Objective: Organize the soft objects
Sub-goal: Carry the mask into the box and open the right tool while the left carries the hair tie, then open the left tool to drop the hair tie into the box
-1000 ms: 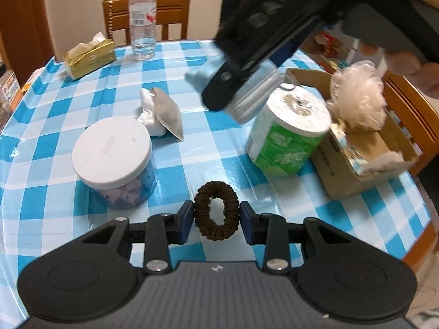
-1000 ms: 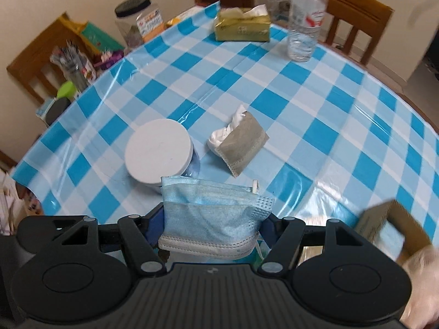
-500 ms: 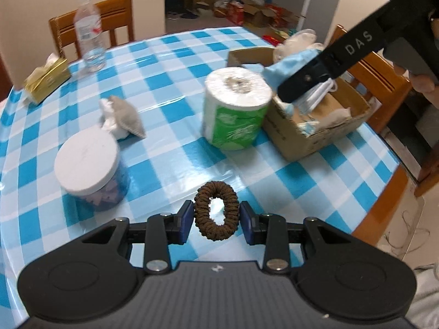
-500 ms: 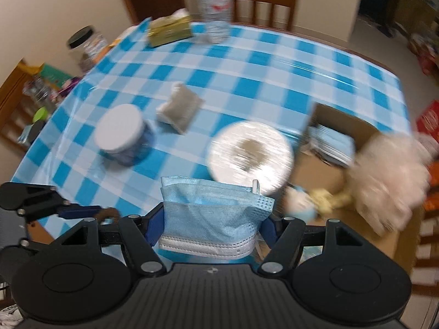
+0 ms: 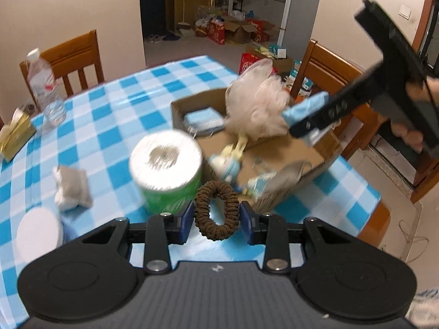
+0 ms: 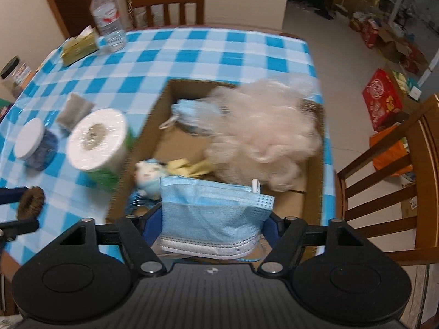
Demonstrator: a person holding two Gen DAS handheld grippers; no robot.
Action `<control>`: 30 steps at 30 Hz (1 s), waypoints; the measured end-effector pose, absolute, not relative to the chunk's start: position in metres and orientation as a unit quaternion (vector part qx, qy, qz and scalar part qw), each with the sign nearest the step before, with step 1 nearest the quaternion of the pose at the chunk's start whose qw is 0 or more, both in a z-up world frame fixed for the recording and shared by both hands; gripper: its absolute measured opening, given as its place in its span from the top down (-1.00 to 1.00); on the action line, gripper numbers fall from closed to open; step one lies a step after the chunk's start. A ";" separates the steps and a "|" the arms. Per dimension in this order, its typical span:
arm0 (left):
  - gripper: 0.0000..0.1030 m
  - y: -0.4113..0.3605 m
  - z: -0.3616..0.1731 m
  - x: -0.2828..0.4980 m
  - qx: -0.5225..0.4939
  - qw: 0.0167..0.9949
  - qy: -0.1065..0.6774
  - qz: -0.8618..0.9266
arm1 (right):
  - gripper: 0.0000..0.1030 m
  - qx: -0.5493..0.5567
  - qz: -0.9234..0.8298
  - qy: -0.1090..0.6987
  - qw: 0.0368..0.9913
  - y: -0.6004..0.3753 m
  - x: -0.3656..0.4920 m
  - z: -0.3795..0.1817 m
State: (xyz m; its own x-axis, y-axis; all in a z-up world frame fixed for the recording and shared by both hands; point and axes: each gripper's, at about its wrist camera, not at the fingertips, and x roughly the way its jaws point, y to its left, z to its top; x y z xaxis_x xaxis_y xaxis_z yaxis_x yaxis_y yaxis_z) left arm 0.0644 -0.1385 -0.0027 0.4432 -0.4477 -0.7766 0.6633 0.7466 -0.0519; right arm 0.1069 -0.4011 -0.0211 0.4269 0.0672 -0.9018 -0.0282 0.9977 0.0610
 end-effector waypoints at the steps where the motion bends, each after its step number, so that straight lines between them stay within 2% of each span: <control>1: 0.32 -0.146 -0.001 0.066 0.132 0.840 0.409 -0.331 | -0.67 0.024 0.026 0.533 0.846 -0.408 0.106 -0.025; 3: 0.32 -0.162 0.001 0.072 0.131 0.841 0.407 -0.332 | -0.77 0.044 0.023 0.529 0.847 -0.422 0.104 -0.030; 15: 0.32 -0.247 -0.012 0.107 0.154 0.837 0.398 -0.342 | -0.91 0.035 0.027 0.488 0.872 -0.444 0.076 -0.035; 17: 0.27 -0.258 -0.016 0.112 0.155 0.838 0.397 -0.341 | -0.94 0.034 0.025 0.482 0.875 -0.446 0.071 -0.034; 18: 0.04 -0.264 -0.017 0.115 0.155 0.838 0.395 -0.342 | -0.94 0.032 0.025 0.478 0.878 -0.447 0.068 -0.033; 19: -0.45 -0.269 -0.019 0.117 0.154 0.839 0.394 -0.343 | -0.95 0.030 0.025 0.472 0.880 -0.448 0.065 -0.032; 21: -0.85 -0.278 -0.023 0.120 0.157 0.837 0.397 -0.342 | -0.98 0.025 0.024 0.465 0.884 -0.447 0.061 -0.030; 30: -0.92 -0.270 -0.024 0.117 0.152 0.853 0.381 -0.322 | -1.00 0.015 0.015 0.449 0.894 -0.441 0.053 -0.030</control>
